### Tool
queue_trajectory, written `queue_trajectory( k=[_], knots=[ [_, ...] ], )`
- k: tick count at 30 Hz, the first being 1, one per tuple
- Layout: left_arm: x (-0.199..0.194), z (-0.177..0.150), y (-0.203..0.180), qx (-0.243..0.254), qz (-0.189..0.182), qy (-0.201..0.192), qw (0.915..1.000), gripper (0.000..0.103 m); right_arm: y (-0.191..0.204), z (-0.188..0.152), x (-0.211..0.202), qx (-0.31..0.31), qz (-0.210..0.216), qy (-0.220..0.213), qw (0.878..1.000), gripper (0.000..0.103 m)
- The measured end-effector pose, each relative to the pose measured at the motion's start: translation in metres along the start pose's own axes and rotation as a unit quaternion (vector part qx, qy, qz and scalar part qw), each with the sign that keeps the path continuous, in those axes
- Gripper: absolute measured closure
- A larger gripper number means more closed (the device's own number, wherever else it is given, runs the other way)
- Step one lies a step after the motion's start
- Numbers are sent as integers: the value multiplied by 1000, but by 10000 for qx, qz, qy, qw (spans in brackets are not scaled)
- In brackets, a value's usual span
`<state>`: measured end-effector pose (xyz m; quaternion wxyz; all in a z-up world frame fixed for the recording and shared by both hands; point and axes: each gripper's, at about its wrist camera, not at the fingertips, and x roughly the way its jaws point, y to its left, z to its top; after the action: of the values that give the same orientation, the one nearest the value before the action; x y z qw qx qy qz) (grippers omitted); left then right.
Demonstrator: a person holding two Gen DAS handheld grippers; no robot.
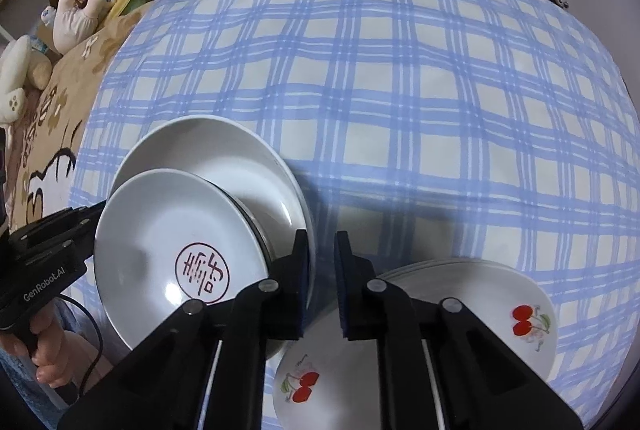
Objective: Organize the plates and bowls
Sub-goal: 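Carry the tilted bowl stack with both tools over the cherry plates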
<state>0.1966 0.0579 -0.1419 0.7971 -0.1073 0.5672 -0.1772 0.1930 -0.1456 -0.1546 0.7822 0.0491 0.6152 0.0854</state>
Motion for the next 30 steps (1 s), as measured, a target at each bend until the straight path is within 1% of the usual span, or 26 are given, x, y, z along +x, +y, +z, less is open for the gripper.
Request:
queue_trajectory(
  k=[4, 11, 17, 25, 30],
  knots=[
    [0, -2, 0, -8, -23, -26, 10000, 91, -4, -1, 1, 125, 83, -28, 9999, 89],
    [2, -2, 0, -20, -10, 48, 10000, 90, -3, -2, -1, 80, 20, -55, 10000, 89],
    [7, 10, -5, 41, 181, 408, 9990, 88, -4, -3, 0, 200, 107, -67, 9997, 89],
    [12, 15, -1, -259, 196, 671, 9972, 87, -8, -5, 1, 327, 183, -53, 9993, 89],
    [13, 18, 3, -371, 332, 853, 9951, 85, -13, -5, 1, 468, 296, -94, 9984, 89]
  ],
)
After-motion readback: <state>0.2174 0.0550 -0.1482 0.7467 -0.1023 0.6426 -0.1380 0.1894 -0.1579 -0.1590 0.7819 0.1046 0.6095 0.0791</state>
